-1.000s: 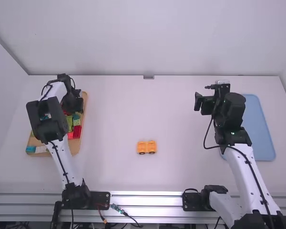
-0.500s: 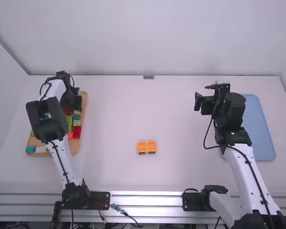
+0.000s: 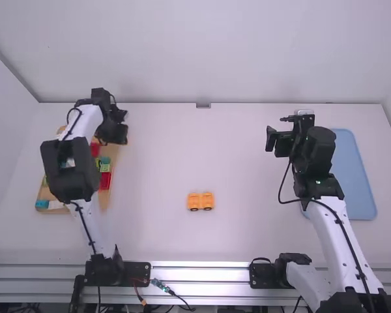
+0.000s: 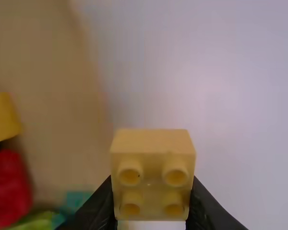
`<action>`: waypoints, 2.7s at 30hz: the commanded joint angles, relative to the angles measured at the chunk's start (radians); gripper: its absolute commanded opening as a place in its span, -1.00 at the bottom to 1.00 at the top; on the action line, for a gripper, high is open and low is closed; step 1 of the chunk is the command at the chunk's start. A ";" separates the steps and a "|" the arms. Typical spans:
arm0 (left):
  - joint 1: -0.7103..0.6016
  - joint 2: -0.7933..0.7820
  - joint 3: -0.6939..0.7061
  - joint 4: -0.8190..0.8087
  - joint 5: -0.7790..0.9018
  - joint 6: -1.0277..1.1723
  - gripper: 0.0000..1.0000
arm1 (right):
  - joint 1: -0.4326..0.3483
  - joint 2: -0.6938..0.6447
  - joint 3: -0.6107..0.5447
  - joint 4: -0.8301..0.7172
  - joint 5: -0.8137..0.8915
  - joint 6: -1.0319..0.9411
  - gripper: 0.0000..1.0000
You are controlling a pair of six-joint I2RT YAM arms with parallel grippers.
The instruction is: Assemble lego blocks to make yellow taxi
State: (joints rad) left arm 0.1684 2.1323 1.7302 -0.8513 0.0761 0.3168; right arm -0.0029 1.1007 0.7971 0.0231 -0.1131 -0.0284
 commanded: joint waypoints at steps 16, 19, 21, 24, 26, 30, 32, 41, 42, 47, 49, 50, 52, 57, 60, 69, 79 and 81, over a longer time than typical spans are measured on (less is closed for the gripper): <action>-0.607 -0.531 -0.755 0.124 -0.017 0.599 -0.97 | -0.003 -0.010 0.015 0.005 0.001 0.002 0.98; -0.602 -0.535 -0.805 0.146 0.010 0.767 -0.97 | -0.002 -0.010 0.015 0.002 -0.003 0.002 0.98; -0.594 -0.535 -0.830 0.177 0.031 0.793 -0.97 | -0.003 -0.010 0.015 -0.002 -0.003 0.002 0.98; -0.596 -0.531 -0.872 0.237 0.040 0.784 -0.91 | -0.003 -0.010 0.015 -0.002 -0.003 0.003 0.98; -0.594 -0.529 -0.895 0.261 0.040 0.794 -0.87 | -0.003 -0.010 0.015 -0.002 -0.014 0.002 0.98; -0.595 -0.529 -0.938 0.339 0.031 0.791 -0.60 | 0.000 -0.010 0.015 -0.002 -0.029 0.002 0.98; -0.595 -0.528 -0.968 0.397 0.010 0.784 -0.77 | 0.010 -0.010 0.015 -0.002 -0.024 0.002 0.98; -0.595 -0.528 -1.018 0.453 0.015 0.784 -0.35 | 0.023 -0.010 0.015 -0.002 -0.021 -0.006 0.98; -0.595 -0.528 -1.018 0.454 0.015 0.784 -0.32 | 0.023 -0.010 0.015 -0.002 -0.021 -0.006 0.98; -0.594 -0.528 -1.017 0.484 0.010 0.729 1.00 | 0.023 -0.010 0.015 -0.003 -0.021 -0.006 0.98; -0.595 -0.529 -1.017 0.494 -0.008 0.721 0.98 | 0.023 -0.010 0.015 -0.003 -0.021 -0.006 0.98; -0.595 -0.532 -1.017 0.499 -0.037 0.720 0.98 | 0.023 -0.010 0.015 -0.003 -0.021 -0.006 0.98; -0.594 -0.555 -1.016 0.510 -0.053 0.712 0.98 | 0.023 -0.010 0.015 -0.006 -0.021 -0.006 0.98; -0.594 -0.706 -0.995 0.464 0.063 0.768 0.98 | 0.023 -0.010 0.015 -0.047 -0.117 -0.129 0.98; -0.579 -0.813 -0.999 0.455 0.111 0.765 0.98 | 0.023 -0.010 0.015 -0.096 -0.272 -0.269 0.98; -0.423 -1.003 -1.140 0.484 0.464 0.908 0.98 | 0.023 0.035 -0.071 -0.198 -0.781 -0.718 0.98; -0.207 -0.847 -1.316 0.732 0.881 1.049 0.97 | 0.107 0.347 -0.265 0.117 -0.909 -0.814 0.98; -0.210 -0.801 -1.328 0.781 0.881 1.040 0.98 | 0.130 0.403 -0.283 0.193 -0.931 -0.814 0.98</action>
State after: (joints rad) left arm -0.0433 1.2903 0.4191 -0.0879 0.8341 1.3083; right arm 0.1051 1.4570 0.5323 0.1795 -0.9810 -0.8204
